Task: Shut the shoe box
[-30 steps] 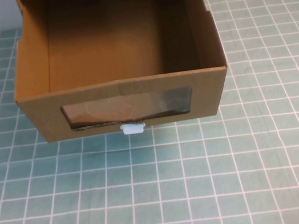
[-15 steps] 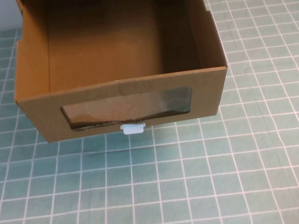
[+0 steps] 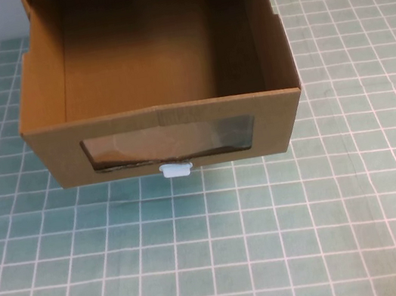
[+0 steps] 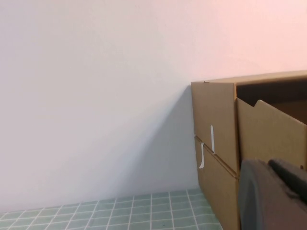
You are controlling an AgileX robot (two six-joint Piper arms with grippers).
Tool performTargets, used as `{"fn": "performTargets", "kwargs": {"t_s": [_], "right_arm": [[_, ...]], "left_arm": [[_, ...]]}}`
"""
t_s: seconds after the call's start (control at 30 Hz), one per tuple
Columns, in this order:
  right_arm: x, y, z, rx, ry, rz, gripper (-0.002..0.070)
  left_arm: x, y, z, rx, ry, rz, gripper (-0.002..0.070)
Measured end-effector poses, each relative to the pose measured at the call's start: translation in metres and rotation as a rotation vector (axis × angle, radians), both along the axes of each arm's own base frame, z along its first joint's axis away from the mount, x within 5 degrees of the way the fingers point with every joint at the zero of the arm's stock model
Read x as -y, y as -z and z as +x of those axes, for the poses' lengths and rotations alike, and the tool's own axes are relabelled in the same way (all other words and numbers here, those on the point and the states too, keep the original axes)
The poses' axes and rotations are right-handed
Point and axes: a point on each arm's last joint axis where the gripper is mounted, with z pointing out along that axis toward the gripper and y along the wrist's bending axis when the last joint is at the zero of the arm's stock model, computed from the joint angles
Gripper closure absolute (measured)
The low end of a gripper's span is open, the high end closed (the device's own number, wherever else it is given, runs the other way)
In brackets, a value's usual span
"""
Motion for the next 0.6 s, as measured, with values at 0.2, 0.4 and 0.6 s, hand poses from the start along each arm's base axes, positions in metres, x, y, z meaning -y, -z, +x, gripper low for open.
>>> {"fn": "performTargets", "kwargs": {"t_s": [0.2,0.4,0.6], "right_arm": [[0.000,-0.002,-0.001,0.027,0.004,0.001,0.0690],[0.002,-0.016,-0.009,0.204,0.032,-0.007,0.0690],[0.005,-0.042,-0.029,0.508,0.057,0.011,0.0690]], "left_arm": [[0.000,0.000,0.000,0.004,0.000,-0.001,0.0680],[-0.002,-0.012,-0.004,0.131,-0.002,-0.065,0.0680],[-0.008,-0.036,-0.020,0.432,0.050,-0.273,0.0680]]}}
